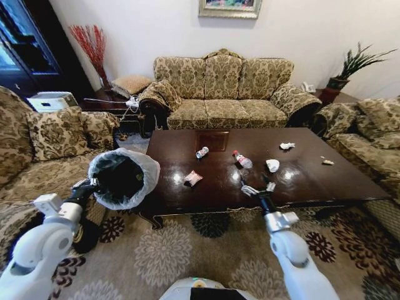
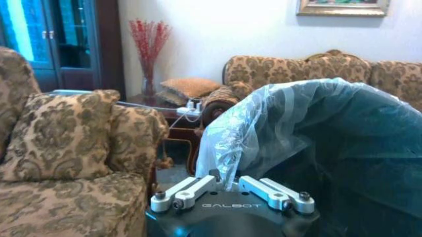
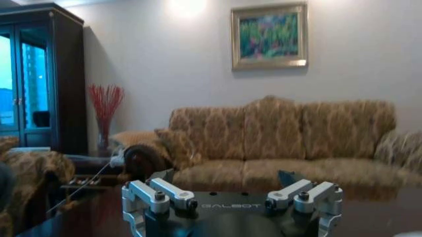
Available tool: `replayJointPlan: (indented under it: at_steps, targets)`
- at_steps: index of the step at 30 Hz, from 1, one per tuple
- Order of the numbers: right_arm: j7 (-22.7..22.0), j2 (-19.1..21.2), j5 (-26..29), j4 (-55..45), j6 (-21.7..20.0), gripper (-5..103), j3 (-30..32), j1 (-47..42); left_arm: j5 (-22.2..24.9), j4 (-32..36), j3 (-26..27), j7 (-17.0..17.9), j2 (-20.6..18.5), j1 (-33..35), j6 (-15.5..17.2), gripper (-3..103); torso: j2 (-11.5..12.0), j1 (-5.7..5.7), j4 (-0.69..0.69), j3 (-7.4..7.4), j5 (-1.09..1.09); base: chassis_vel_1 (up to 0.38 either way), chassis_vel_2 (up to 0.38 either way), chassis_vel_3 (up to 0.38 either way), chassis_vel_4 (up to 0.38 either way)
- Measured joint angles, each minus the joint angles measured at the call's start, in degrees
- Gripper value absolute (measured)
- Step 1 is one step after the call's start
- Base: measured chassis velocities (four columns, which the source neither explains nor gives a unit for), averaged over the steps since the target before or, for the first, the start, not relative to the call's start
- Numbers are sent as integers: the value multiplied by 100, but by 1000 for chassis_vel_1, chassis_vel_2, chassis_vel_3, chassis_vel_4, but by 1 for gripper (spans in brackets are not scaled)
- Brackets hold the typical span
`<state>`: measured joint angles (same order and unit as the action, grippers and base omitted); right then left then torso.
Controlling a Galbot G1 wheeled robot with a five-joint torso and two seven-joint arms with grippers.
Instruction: Move to the front of the table and place the trash on the table into the trash bin.
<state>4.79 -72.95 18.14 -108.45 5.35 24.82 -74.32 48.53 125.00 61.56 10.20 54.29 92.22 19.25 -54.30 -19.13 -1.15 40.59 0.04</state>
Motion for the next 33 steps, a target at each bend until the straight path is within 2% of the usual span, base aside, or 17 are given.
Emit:
replayJointPlan:
  at_steps: [3,6,7,12,16,20,24,25,27,33]
  targets:
    - [-72,-60,2,243,-69,100,-300,234,14,3,-1,-2,-42,15,4,0,0,-2,1,1,-2,-56,-55,3,41]
    - [-80,-108,30,806,-169,100,-968,797,43,25,1,2,-113,19,15,0,1,-7,-1,2,-10,0,0,0,0]
    - [-80,-108,30,806,-169,100,-968,797,43,25,1,2,-113,19,15,0,1,-7,-1,2,-10,0,0,0,0]
    - [-85,31,111,1411,-296,100,-1826,1485,48,-44,-29,58,-166,-49,34,0,0,-4,-2,2,-6,0,0,0,0]
    - [-151,-69,193,1944,-312,100,-2273,1940,44,-102,-35,72,-186,-70,61,0,1,-4,0,2,-4,0,0,0,0]
    - [-395,-517,250,2635,-380,100,-2695,2383,56,-245,-77,234,-328,-157,399,0,1,-6,-1,2,-5,0,0,0,0]
    - [-492,-775,220,2898,-459,100,-2866,2536,116,-267,-83,282,-444,-198,566,0,2,-6,-2,2,-8,0,0,0,0]
    - [-595,-992,94,3098,-489,100,-2953,2646,294,-266,-81,346,-556,-217,649,0,1,-5,-2,2,-4,0,0,0,0]
    - [-817,-1244,-88,3312,-580,100,-3003,2753,498,-252,-61,409,-673,-220,699,0,1,-4,-1,1,-5,0,0,0,0]
    - [-1219,-1581,-257,3640,-693,100,-3010,2822,613,-241,-32,445,-832,-216,753,0,1,-5,-2,2,-5,0,0,0,0]
